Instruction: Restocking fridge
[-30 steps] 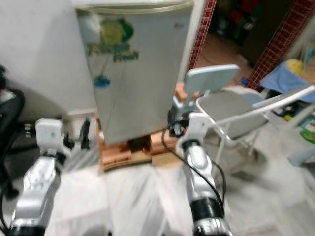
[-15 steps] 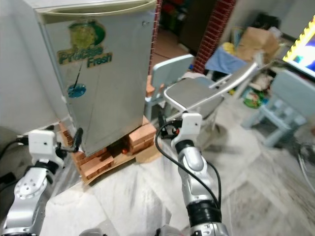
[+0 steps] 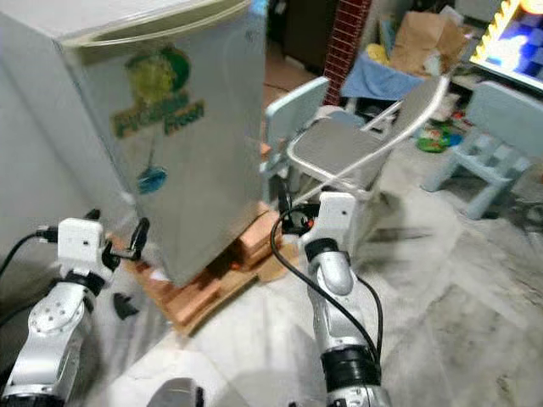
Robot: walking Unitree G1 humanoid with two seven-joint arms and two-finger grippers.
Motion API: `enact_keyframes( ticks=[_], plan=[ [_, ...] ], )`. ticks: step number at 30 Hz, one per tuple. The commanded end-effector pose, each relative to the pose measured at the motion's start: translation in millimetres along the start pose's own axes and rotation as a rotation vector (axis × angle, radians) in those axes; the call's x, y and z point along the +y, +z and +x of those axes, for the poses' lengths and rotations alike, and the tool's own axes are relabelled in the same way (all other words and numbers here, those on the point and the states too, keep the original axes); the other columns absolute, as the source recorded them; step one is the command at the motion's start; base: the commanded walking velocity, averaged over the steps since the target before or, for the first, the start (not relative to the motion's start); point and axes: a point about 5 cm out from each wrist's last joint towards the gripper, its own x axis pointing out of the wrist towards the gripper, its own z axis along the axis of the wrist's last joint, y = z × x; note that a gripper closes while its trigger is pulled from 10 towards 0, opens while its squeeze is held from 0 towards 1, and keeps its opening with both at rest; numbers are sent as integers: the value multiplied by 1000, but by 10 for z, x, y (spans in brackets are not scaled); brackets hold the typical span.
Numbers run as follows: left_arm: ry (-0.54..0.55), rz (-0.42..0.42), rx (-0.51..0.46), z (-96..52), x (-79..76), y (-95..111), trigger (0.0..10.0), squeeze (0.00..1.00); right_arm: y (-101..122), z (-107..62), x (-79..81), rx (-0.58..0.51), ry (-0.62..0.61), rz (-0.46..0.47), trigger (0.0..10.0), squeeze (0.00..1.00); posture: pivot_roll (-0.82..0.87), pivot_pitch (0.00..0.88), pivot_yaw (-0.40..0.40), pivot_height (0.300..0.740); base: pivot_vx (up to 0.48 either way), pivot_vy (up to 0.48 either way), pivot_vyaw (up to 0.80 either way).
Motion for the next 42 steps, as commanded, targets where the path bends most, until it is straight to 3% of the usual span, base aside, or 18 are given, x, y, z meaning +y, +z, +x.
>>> enact_keyframes(
  ticks=[1, 8, 13, 22, 35, 42],
  plan=[
    [-55, 12, -12, 59, -101, 33, 10000, 0, -1, -64, -137, -6, -69, -6, 10000, 0, 112, 0, 39, 740, 0, 0, 0],
    [-49, 9, 5, 132, -40, 47, 10000, 0, -42, -180, -270, 8, -146, 14, 10000, 0, 78, 0, 49, 740, 0, 36, 0],
    [-42, 21, -11, 157, -11, 95, 10000, 0, -2, -175, -234, 6, -111, -6, 10000, 0, 94, 7, 18, 740, 0, 480, -435],
    [-37, 4, -15, 50, -21, 90, 10000, 0, -7, -116, -116, 31, -37, 1, 10000, 0, 124, 43, -37, 740, 0, 480, -356],
    [-6, -26, -23, 1, -114, 93, 10000, 0, -14, -82, -147, 71, 10, -40, 10000, 0, 127, 48, -104, 740, 0, 439, 0],
    [-19, -22, -48, -26, -133, 116, 10000, 0, -10, -71, -148, 81, 21, -44, 10000, 0, 131, 55, -116, 740, 0, 109, -760]
  ],
)
